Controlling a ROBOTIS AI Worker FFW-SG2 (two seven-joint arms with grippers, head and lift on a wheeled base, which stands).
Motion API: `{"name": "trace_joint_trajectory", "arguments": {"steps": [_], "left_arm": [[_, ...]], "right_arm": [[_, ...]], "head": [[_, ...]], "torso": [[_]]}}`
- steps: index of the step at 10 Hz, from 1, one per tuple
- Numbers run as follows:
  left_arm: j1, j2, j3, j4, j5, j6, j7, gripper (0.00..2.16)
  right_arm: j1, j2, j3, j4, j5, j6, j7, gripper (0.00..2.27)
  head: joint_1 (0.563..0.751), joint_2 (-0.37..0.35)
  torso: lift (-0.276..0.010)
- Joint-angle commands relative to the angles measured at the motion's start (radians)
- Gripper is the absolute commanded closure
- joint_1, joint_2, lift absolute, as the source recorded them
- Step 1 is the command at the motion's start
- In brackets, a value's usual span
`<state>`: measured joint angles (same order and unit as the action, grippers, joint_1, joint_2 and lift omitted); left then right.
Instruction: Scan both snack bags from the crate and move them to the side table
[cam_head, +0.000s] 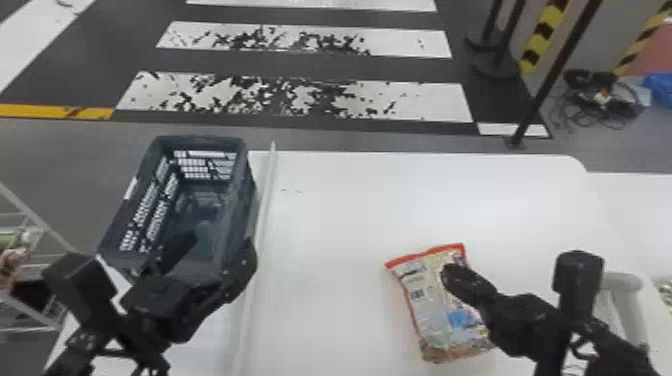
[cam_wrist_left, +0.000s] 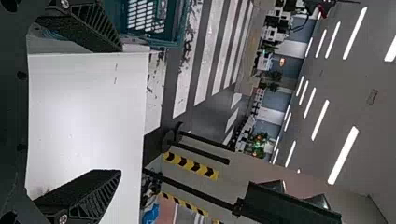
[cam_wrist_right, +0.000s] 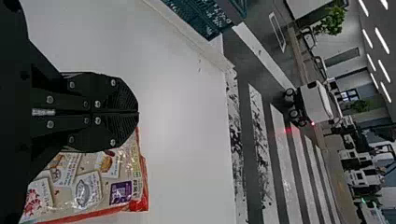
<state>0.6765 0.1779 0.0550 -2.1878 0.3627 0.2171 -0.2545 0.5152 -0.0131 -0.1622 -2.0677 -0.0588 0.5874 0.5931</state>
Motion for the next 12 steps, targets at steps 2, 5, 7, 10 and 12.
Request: {"name": "trace_joint_trajectory", "arguments": {"steps": [2,5,7,10,12], "left_arm": [[0.003,0.0,-0.007,-0.001,-0.002,0.0,0.0,0.07],[0.011,0.003,-0.009,-0.001,-0.002,0.0,0.0,0.07],[0.012,0.008,-0.009,-0.001,-0.002,0.0,0.0,0.07],[0.012,0.009,-0.009,-0.001,-0.002,0.0,0.0,0.07],[0.012,0.011,-0.009,0.002,-0.002,0.0,-0.002,0.07]], "right_arm": [[-0.011,0.001,0.058,0.067,0.067,-0.106,-0.006,2.24],[-0.038,0.001,0.081,0.179,0.113,-0.171,-0.027,2.24],[-0.046,-0.001,0.073,0.227,0.126,-0.198,-0.044,2.24],[-0.077,-0.004,0.046,0.305,0.148,-0.208,-0.072,2.24],[-0.106,-0.004,0.02,0.36,0.152,-0.208,-0.095,2.24]], "head": [[0.695,0.008],[0.695,0.031],[0.695,0.029],[0.695,0.006],[0.695,-0.019]], "torso": [[-0.029],[-0.029],[-0.029],[-0.029],[-0.029]]}}
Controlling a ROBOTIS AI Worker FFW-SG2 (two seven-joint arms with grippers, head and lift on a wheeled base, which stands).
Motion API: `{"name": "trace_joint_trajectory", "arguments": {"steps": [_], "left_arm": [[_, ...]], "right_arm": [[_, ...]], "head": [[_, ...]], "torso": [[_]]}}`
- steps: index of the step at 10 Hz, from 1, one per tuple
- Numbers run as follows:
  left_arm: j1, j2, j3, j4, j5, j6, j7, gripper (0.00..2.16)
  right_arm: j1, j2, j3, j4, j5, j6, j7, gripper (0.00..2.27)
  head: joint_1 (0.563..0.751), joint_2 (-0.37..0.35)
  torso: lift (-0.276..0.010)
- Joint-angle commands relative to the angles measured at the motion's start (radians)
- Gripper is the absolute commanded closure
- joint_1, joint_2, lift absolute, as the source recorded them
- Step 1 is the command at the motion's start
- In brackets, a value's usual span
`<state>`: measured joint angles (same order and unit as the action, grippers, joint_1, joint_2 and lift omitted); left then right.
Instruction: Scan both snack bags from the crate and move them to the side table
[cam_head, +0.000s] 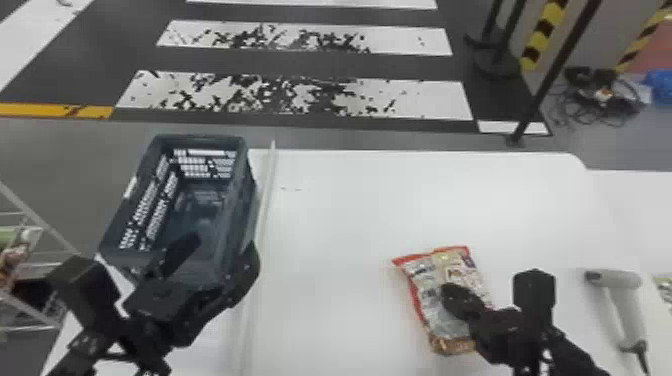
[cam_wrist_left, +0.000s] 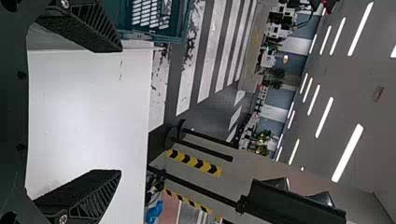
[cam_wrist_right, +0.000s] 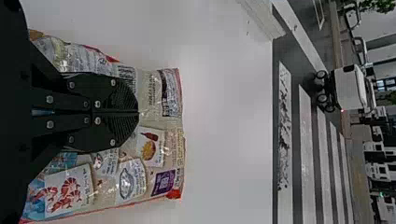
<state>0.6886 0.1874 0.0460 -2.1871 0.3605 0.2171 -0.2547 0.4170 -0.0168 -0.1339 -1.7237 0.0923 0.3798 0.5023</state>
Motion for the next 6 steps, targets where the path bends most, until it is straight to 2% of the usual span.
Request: {"name": "trace_joint_trajectory", "arguments": {"steps": [1,6], "left_arm": [[-0.001,0.001,0.0,0.0,0.0,0.0,-0.001,0.07],[-0.012,0.0,-0.003,0.009,0.002,0.0,-0.006,0.07]], "right_arm": [[-0.018,0.0,-0.019,0.033,0.001,0.0,-0.014,2.24],[-0.023,0.001,-0.145,0.044,-0.023,0.021,-0.041,2.24]], "head": [[0.695,-0.036],[0.695,-0.136]], "torso": [[-0.029],[-0.029]]}}
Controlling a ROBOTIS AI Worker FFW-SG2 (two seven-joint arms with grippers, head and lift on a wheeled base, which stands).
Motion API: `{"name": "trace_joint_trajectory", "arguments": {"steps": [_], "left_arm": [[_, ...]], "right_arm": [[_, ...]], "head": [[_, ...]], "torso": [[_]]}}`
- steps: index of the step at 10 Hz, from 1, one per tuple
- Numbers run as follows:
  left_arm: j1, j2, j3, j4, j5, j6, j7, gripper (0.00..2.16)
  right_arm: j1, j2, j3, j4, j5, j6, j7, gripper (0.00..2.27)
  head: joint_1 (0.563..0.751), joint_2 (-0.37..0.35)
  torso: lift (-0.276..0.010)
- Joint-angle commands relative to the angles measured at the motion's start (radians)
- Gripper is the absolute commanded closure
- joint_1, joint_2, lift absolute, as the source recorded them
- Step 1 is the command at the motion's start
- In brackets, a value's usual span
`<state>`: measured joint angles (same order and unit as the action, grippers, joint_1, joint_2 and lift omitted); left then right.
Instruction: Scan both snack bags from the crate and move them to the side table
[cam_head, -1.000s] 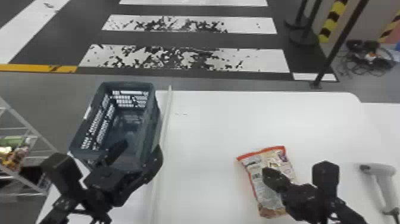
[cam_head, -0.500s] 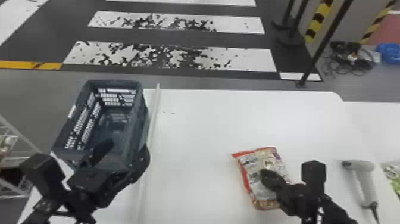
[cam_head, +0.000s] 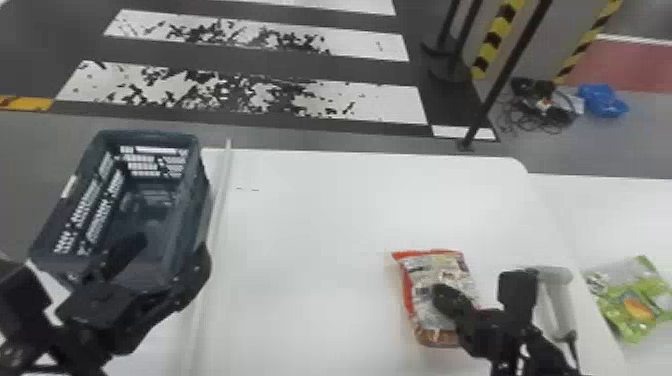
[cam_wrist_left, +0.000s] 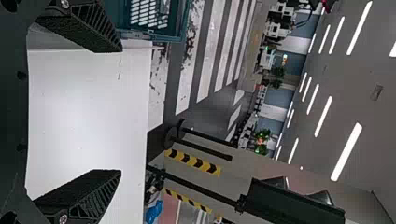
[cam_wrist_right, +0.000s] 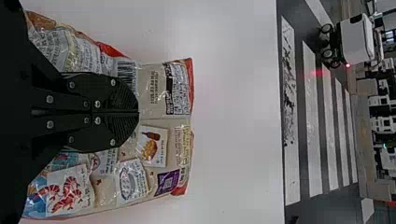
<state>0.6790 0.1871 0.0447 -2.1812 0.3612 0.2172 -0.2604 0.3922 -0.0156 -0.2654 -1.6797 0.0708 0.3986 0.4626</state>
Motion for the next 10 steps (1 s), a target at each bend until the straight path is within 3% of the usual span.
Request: {"name": "trace_joint_trajectory", "arguments": {"steps": [1,5,7,8,9,10], "left_arm": [[-0.004,0.0,-0.003,0.006,0.001,0.0,-0.002,0.07],[-0.006,0.0,-0.006,0.008,0.001,0.0,-0.002,0.07],[-0.007,-0.003,-0.006,0.008,0.001,0.0,-0.002,0.07],[-0.007,-0.005,-0.006,0.008,0.001,0.0,0.0,0.07],[-0.009,-0.003,-0.006,0.009,0.001,-0.003,0.0,0.07],[-0.012,-0.005,-0.006,0.009,0.001,0.0,0.0,0.07]], "right_arm": [[0.004,0.0,-0.029,0.005,-0.012,0.006,-0.001,2.24],[0.028,0.0,-0.054,-0.005,-0.046,-0.013,0.007,2.24],[0.079,0.003,-0.054,-0.103,-0.085,-0.013,0.013,2.24],[0.125,0.003,-0.055,-0.187,-0.14,0.012,0.014,2.04],[0.169,0.003,-0.058,-0.281,-0.161,0.03,0.014,1.55],[0.2,0.012,-0.072,-0.353,-0.163,0.03,0.013,0.37]], "head": [[0.695,-0.16],[0.695,-0.212],[0.695,-0.208],[0.695,-0.206],[0.695,-0.202],[0.695,-0.195]], "torso": [[-0.029],[-0.029],[-0.029],[-0.029],[-0.029],[-0.029]]}}
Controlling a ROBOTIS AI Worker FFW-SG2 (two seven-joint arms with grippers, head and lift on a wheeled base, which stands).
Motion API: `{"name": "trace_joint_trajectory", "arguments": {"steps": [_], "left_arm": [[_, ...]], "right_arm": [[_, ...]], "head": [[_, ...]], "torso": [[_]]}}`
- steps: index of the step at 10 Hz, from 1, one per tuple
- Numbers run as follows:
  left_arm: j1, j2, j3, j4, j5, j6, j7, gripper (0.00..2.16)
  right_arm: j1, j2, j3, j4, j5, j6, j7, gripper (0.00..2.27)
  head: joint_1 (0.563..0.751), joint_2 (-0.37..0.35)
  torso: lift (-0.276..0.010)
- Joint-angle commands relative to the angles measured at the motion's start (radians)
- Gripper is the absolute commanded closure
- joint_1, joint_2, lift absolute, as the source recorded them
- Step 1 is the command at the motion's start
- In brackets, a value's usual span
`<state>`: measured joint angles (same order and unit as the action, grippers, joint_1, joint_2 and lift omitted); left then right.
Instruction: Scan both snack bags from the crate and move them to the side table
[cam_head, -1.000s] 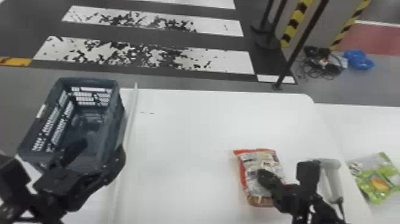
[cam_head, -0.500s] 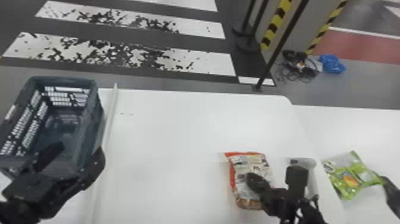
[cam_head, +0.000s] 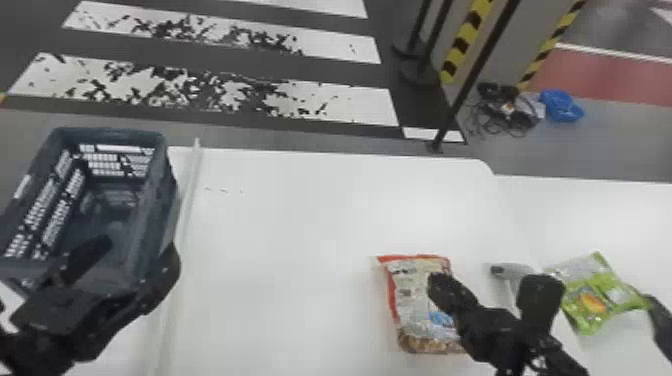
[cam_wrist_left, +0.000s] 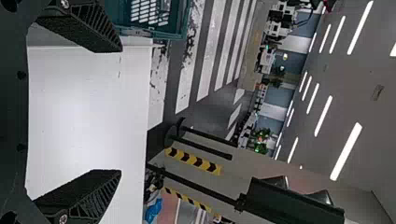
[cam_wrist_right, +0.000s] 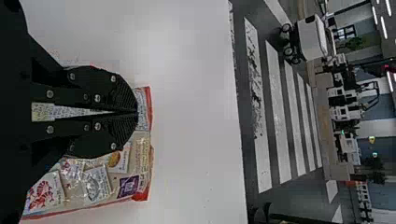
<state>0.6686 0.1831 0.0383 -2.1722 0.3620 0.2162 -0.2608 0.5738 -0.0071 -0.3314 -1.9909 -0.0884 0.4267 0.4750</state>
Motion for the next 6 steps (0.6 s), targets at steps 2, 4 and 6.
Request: {"name": "trace_joint_trajectory", "arguments": {"steps": [2,4,6], "left_arm": [[-0.003,-0.001,-0.001,0.0,0.0,0.001,-0.002,0.07],[-0.006,0.003,-0.001,0.008,0.0,0.001,-0.002,0.07],[-0.015,0.004,-0.006,0.012,0.0,0.001,0.0,0.07]], "right_arm": [[0.024,0.008,-0.08,-0.08,-0.004,-0.007,0.002,0.01],[0.001,0.006,-0.161,-0.048,-0.028,-0.022,0.017,0.05],[-0.046,-0.017,-0.213,0.063,-0.025,-0.032,0.028,0.06]], "head": [[0.695,-0.208],[0.695,-0.257],[0.695,-0.32]], "torso": [[-0.029],[-0.029],[-0.029]]}}
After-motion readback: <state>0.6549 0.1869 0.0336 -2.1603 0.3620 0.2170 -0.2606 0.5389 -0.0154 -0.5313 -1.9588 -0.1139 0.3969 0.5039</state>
